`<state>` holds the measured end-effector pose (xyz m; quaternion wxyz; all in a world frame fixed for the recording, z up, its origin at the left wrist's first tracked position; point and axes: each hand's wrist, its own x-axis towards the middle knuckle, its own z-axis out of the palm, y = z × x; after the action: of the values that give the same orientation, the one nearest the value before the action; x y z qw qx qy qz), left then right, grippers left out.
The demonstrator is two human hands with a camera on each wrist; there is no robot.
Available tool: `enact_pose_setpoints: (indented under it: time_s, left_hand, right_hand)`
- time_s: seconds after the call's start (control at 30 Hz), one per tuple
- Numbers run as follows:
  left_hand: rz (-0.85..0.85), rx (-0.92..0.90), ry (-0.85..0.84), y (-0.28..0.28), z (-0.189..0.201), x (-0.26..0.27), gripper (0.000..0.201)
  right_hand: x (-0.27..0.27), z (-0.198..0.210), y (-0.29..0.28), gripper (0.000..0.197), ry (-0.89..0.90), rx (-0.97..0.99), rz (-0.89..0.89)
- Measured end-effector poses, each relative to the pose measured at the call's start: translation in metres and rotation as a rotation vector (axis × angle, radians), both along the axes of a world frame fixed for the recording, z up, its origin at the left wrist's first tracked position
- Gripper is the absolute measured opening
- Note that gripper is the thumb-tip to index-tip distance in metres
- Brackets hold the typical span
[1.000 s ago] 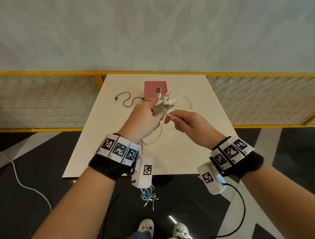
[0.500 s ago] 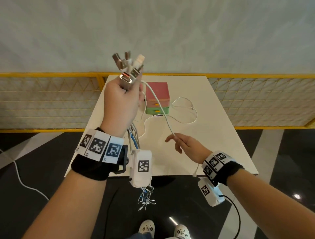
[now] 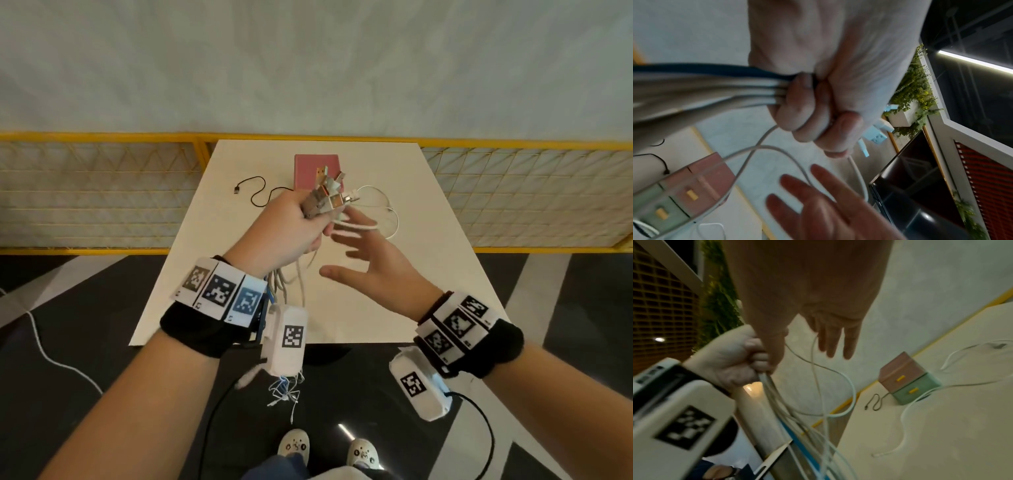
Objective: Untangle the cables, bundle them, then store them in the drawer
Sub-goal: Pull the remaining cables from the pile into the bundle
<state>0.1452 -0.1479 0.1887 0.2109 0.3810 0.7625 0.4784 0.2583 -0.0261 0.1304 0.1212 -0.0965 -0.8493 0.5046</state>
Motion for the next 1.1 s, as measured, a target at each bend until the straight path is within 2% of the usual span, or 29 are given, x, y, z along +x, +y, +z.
enact_pose_setpoints:
  time_s: [0.03, 0.1, 0.13, 0.2, 0.3, 0.37, 0.47, 0.53, 0.67, 0.83, 1.0, 1.1]
  left_hand:
    - [0.000, -0.001, 0.002, 0.000, 0.001, 0.000, 0.041]
    - [0.011, 0.003, 0.022, -0.003, 0.004, -0.001, 0.042]
    - [0.023, 0.010, 0.028, -0.004, 0.006, -0.002, 0.042]
    - [0.051, 0.031, 0.036, -0.007, 0.011, -0.005, 0.041]
    - [0.062, 0.029, 0.058, -0.012, 0.016, -0.008, 0.041]
    - [0.044, 0.013, 0.074, -0.012, 0.017, -0.008, 0.042]
    - [0.027, 0.018, 0.080, -0.011, 0.018, -0.001, 0.044]
    - [0.055, 0.054, 0.086, -0.011, 0.017, 0.000, 0.046]
    - [0.107, 0.119, 0.062, -0.015, 0.015, -0.006, 0.034]
    - [0.144, 0.148, 0.061, -0.012, 0.015, -0.004, 0.058]
    - [0.163, 0.197, 0.018, -0.015, 0.016, -0.010, 0.057]
    - [0.172, 0.199, -0.002, -0.017, 0.015, -0.012, 0.057]
  right_hand:
    - [0.000, 0.005, -0.002, 0.077, 0.021, -0.006, -0.064]
    - [0.002, 0.015, -0.004, 0.040, 0.022, 0.032, -0.171]
    - [0.002, 0.020, -0.004, 0.029, 0.003, 0.107, -0.208]
    - [0.006, 0.025, 0.003, 0.045, -0.010, 0.265, -0.261]
    - [0.008, 0.034, 0.012, 0.038, 0.148, 0.386, -0.330]
    - [0.008, 0.040, 0.013, 0.029, 0.207, 0.358, -0.191]
    - [0.008, 0.046, 0.010, 0.015, 0.167, 0.447, 0.046]
    - [0.010, 0.052, 0.010, 0.020, 0.101, 0.485, 0.086]
    - [0.017, 0.054, 0.012, 0.024, -0.107, 0.458, 0.168]
    - [0.020, 0.031, 0.011, 0.023, -0.447, 0.577, 0.359]
    - [0.022, 0.018, 0.031, 0.028, -0.426, 0.732, 0.224]
    - [0.024, 0.025, 0.037, 0.027, -0.326, 0.735, 0.173]
